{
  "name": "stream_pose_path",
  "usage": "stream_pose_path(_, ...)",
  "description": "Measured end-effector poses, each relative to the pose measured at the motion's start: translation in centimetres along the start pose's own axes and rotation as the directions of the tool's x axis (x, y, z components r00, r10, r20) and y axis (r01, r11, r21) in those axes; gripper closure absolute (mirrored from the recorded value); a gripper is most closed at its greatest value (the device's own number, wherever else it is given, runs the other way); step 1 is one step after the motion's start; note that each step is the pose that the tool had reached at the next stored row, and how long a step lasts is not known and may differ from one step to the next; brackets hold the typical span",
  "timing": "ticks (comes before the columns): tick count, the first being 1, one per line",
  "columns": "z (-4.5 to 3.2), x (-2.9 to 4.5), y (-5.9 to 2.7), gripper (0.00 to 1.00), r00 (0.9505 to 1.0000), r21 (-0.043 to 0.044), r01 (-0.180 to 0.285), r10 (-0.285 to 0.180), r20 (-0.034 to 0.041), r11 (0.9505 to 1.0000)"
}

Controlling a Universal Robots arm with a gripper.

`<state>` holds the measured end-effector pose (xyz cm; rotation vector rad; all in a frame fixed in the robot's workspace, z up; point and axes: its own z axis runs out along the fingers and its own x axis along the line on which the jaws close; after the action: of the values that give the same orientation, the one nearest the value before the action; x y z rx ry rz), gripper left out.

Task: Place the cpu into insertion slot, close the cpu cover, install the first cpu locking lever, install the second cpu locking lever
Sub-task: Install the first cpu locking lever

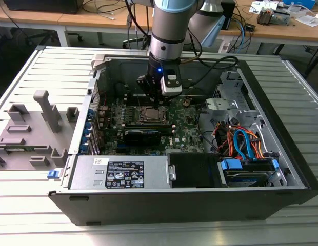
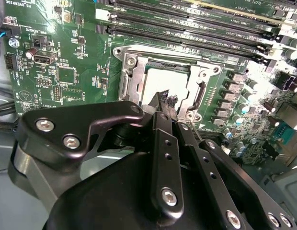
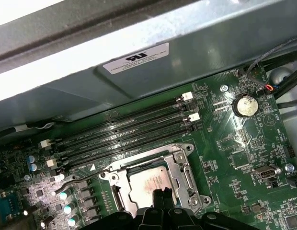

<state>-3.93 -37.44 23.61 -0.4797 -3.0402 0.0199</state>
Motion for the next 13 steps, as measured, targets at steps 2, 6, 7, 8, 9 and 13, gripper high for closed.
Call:
stream_pose_path(2,0.00,0.00,0.00,0.89,1.0000,0.0003,0.005,-0.005,0.0001,1.0000)
stream_pose_path(6,0.00,0.00,0.00,0.89,0.9998,0.0012,0.018,-0.018,0.0004,0.9998)
stream_pose_path(7,0.00,0.00,0.00,0.89,0.9998,0.0013,0.021,-0.021,0.0005,0.9998)
stream_pose_path(8,0.00,0.00,0.00,0.89,0.9997,0.0015,0.024,-0.024,0.0005,0.9997)
stream_pose_path(9,0.00,0.00,0.00,0.89,0.9997,0.0016,0.026,-0.026,0.0006,0.9997)
stream_pose_path(13,0.00,0.00,0.00,0.89,0.9993,0.0023,0.037,-0.037,0.0008,0.9993)
